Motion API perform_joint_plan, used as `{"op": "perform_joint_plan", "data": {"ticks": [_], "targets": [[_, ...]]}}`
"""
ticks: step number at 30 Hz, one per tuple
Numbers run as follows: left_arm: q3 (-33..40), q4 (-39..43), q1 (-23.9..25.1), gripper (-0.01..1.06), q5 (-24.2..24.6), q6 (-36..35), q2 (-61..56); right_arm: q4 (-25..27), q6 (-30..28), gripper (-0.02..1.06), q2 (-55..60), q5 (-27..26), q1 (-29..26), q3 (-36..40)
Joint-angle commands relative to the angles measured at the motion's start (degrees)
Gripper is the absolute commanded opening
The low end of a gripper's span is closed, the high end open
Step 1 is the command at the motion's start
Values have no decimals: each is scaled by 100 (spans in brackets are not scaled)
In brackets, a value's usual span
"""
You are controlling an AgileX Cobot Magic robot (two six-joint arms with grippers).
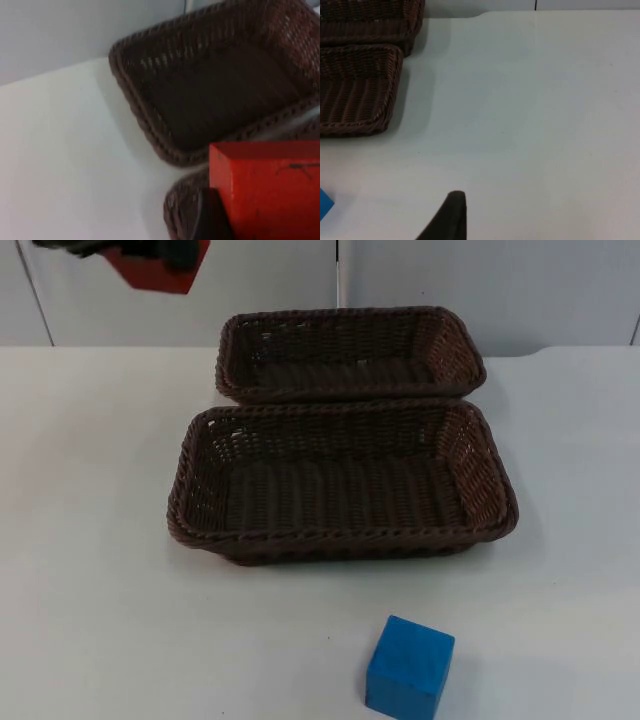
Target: Pick up one cube with the left hand and place it into the upper basket. Pick up one cube with the right hand and place it into the lower basket.
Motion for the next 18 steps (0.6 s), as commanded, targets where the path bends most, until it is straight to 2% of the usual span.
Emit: {"op": "perform_joint_plan", "data": {"ticks": [1, 12, 13, 18], "targets": [[-360, -84, -22, 0, 36, 80, 298, 2, -12, 105, -18, -3, -32, -9], [-1916, -198, -22, 0, 372, 166, 1678, 2, -12, 105, -18, -3, -32, -9], [-2222, -281, -22, 0, 417, 167, 1960, 2, -12, 105, -18, -3, -32, -9], [-2974, -297, -45, 0, 417, 167, 2663, 2, -12, 105, -18, -3, -32, -9]]}}
